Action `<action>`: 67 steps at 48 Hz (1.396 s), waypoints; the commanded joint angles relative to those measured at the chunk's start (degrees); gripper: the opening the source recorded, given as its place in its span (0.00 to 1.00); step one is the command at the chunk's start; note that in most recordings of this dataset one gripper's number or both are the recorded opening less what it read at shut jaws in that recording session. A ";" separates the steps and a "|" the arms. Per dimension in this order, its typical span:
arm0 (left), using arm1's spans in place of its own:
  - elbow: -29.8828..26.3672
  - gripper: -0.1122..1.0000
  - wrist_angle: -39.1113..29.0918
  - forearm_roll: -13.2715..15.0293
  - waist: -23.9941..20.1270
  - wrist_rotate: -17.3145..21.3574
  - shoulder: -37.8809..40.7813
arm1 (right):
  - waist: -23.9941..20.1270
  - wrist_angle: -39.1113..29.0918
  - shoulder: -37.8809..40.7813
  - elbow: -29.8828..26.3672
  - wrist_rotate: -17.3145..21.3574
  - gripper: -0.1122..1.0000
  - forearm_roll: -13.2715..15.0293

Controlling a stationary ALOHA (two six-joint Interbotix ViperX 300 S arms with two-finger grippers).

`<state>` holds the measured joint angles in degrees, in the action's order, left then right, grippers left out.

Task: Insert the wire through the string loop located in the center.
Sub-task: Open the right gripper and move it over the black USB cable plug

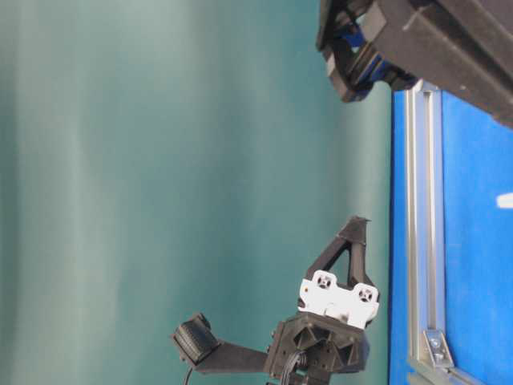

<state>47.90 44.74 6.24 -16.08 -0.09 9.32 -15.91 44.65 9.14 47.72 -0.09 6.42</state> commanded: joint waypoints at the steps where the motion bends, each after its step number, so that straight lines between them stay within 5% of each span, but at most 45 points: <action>1: -0.18 0.10 -0.44 -1.58 0.18 0.35 -2.90 | -0.44 -0.09 -2.55 -1.05 -0.09 0.10 -0.26; 28: 0.35 0.10 -0.44 -1.58 -0.18 0.35 -3.08 | -1.58 -7.03 -3.96 -1.58 3.78 0.08 -0.26; 35: 0.18 0.10 -0.44 -1.58 -0.26 0.35 -3.16 | -2.29 -7.03 -3.96 -1.76 3.87 0.28 -0.35; 47: 0.35 0.10 -0.44 -1.58 -0.26 0.35 -3.16 | -3.08 -7.47 -3.34 -2.64 3.87 0.90 -1.67; 67: 0.35 0.10 -0.44 -1.58 -0.26 0.35 -3.16 | -3.25 -10.72 2.46 -5.27 3.87 0.86 -4.83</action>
<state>48.69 43.95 4.75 -16.17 0.18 7.82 -18.90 34.37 11.34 43.77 3.69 2.37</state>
